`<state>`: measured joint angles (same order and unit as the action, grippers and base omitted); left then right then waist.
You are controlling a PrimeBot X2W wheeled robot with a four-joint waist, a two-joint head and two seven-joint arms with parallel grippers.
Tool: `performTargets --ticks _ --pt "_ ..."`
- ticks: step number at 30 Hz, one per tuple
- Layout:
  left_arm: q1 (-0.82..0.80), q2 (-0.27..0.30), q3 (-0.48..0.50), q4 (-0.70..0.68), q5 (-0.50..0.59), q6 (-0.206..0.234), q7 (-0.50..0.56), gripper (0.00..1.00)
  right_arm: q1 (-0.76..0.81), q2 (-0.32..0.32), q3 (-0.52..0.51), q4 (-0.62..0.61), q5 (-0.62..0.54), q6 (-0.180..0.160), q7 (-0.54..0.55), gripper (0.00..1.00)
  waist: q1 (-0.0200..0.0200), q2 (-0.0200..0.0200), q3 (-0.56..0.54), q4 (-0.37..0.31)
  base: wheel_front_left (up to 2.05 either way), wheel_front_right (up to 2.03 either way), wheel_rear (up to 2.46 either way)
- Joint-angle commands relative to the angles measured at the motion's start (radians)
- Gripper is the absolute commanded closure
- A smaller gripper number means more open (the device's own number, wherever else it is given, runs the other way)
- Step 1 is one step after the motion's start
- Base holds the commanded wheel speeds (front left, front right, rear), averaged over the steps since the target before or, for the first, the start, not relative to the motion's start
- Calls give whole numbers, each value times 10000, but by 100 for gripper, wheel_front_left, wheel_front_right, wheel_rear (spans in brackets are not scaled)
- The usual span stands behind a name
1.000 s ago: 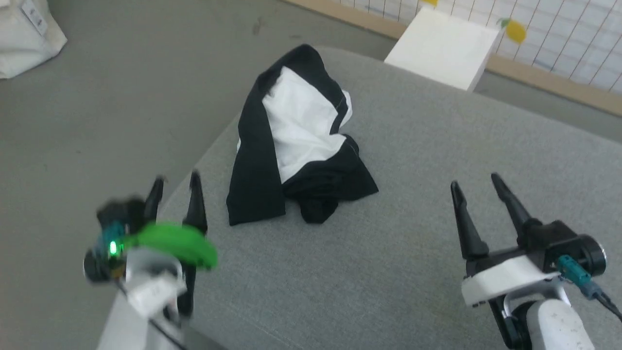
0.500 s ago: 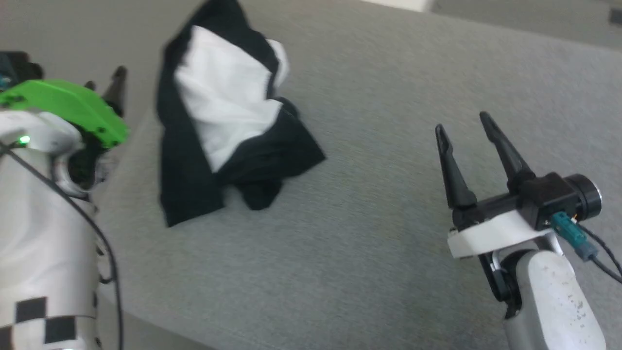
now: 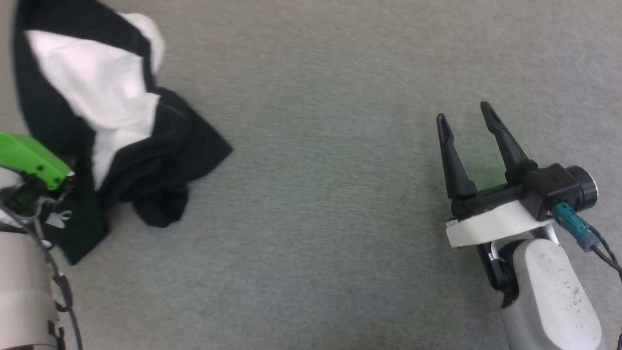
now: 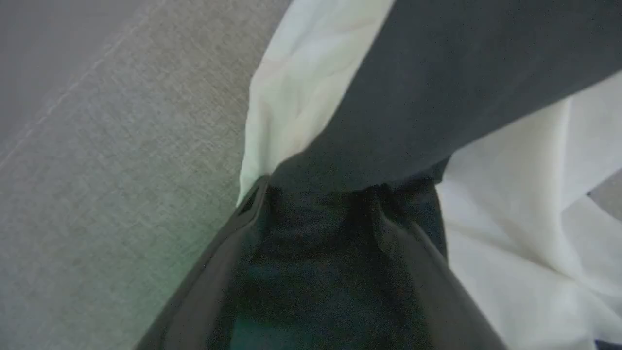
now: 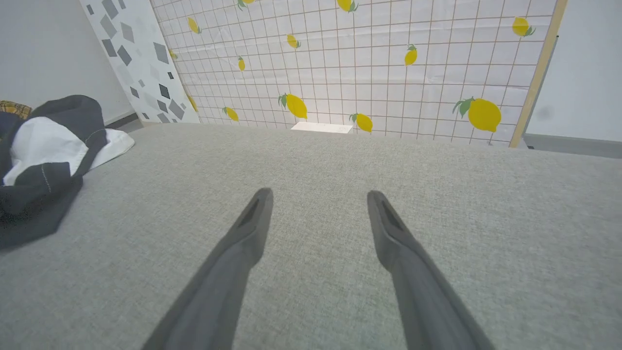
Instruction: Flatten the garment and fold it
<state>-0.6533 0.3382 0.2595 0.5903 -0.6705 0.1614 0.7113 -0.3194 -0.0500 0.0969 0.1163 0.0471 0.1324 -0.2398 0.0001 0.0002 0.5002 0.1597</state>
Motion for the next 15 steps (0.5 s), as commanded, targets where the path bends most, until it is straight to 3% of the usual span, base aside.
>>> performTargets --ticks 1,3,4,5,6,8,15 --pt "527 -463 -134 250 -166 52 231 0 -220 -3 19 61 79 -17 -119 0 -1 -2 342 -455 0 0 0" --pt "793 -517 -252 222 -161 -53 373 0 -209 -3 55 138 113 -17 -145 0 -1 -2 165 -415 0 0 0" --pt "892 -512 -309 187 -131 -127 365 37 -186 -3 61 174 115 -17 -154 0 -1 -2 64 -386 0 0 0" --pt "996 -470 -385 97 -39 -250 209 65 -143 -3 68 217 127 -17 -164 0 -1 -2 -69 -343 0 0 0" --pt "1063 -438 -437 -19 77 -337 -68 100 -99 -3 60 266 133 -17 -171 0 -1 -2 -214 -297 0 0 0" --pt "1139 -272 -484 -287 412 -577 -1063 100 9 -3 54 362 153 -17 -183 0 -1 -2 -507 -211 0 0 0" --pt "1031 279 -493 -899 2174 -1143 -7113 100 549 -3 -122 529 286 -17 -207 0 -1 -2 -1942 -34 0 0 0"
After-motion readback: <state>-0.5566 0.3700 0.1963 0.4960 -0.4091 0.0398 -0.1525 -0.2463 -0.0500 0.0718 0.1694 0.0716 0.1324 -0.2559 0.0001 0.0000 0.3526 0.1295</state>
